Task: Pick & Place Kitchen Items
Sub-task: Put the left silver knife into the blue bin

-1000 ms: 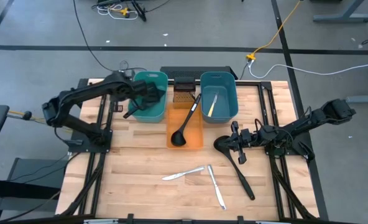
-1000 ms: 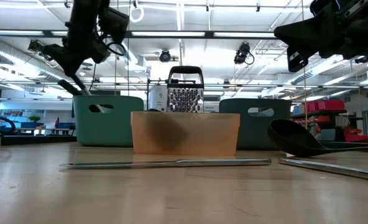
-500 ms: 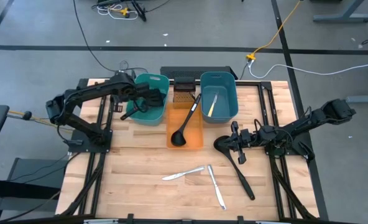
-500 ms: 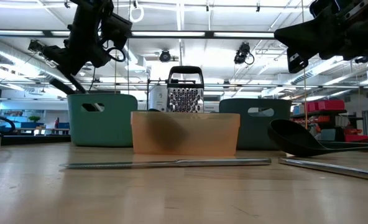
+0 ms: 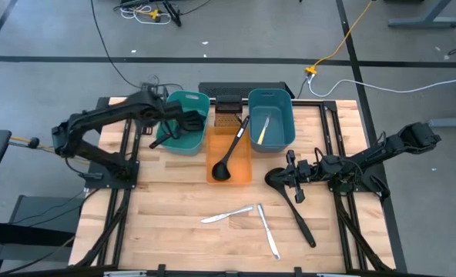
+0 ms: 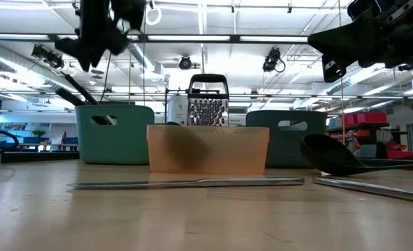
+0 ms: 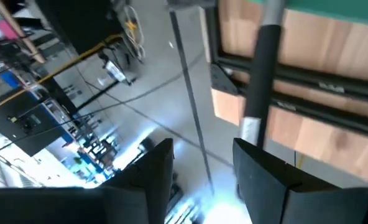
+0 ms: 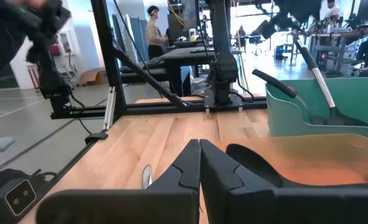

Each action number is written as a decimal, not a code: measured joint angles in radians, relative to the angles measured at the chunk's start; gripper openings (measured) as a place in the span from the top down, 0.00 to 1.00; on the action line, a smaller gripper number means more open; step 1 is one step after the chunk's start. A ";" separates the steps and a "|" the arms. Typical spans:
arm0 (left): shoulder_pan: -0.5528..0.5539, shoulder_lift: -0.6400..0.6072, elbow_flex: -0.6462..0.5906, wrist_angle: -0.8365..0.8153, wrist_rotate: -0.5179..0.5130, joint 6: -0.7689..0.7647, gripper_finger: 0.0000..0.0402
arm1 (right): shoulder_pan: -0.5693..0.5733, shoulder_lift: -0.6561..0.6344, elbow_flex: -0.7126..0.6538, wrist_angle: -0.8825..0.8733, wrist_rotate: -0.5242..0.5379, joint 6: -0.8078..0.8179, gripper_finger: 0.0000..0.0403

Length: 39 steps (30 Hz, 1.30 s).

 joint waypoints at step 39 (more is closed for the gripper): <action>-0.078 -0.765 -0.477 1.264 1.005 -0.481 0.99 | 0.001 0.000 0.000 0.027 -0.001 0.013 0.97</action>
